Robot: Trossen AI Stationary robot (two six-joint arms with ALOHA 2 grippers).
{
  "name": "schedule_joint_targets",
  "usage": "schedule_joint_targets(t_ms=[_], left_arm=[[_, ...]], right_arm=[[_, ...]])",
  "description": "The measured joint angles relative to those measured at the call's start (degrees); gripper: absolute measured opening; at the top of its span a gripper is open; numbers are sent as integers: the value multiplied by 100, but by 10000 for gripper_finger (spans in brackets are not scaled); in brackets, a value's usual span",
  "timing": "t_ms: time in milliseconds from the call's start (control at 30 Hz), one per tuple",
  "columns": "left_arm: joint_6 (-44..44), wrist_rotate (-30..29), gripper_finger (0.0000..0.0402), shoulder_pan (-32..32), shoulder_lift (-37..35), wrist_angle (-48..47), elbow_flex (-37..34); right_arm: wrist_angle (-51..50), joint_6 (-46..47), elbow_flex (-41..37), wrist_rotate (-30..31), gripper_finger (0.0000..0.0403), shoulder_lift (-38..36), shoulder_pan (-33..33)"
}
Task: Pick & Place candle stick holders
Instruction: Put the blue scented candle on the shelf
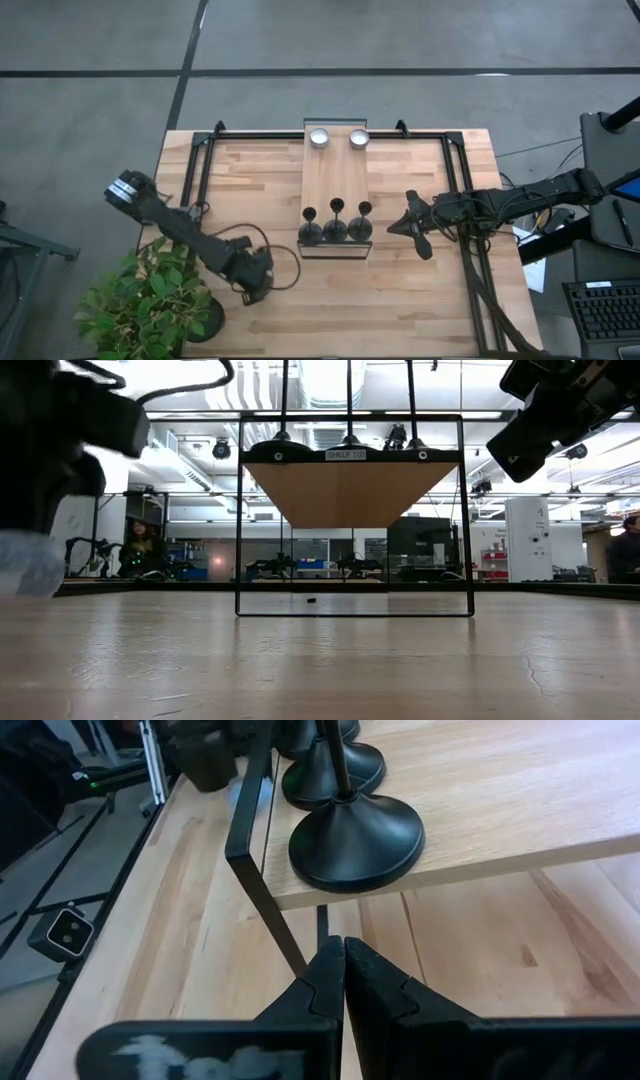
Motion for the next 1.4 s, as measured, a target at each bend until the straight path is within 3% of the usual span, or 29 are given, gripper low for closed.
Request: schedule_joint_targets(t_ms=[200, 467, 667, 833, 967, 1400], left_arm=[[4, -486, 0, 296, -922, -707, 0], [-3, -1982, 0, 796, -2106, -1300, 0], [-107, -2935, 0, 1422, -2595, -1314, 30], [-63, -3219, 0, 2210, -2688, -1265, 339], [120, -3037, 0, 2995, -2650, -1144, 719], [1603, -1252, 0, 5014, -1926, 199, 1735]], right_arm=[[0, -2, -38, -1, 8, -1, 2], [-4, -2, -124, 1, 8, -2, 0], [26, -2, -222, 1, 8, -2, 0], [301, 0, -369, 0, 8, -2, 0], [437, 0, -453, 0, 8, -2, 0], [455, -20, -457, -1, 8, 0, 1]])
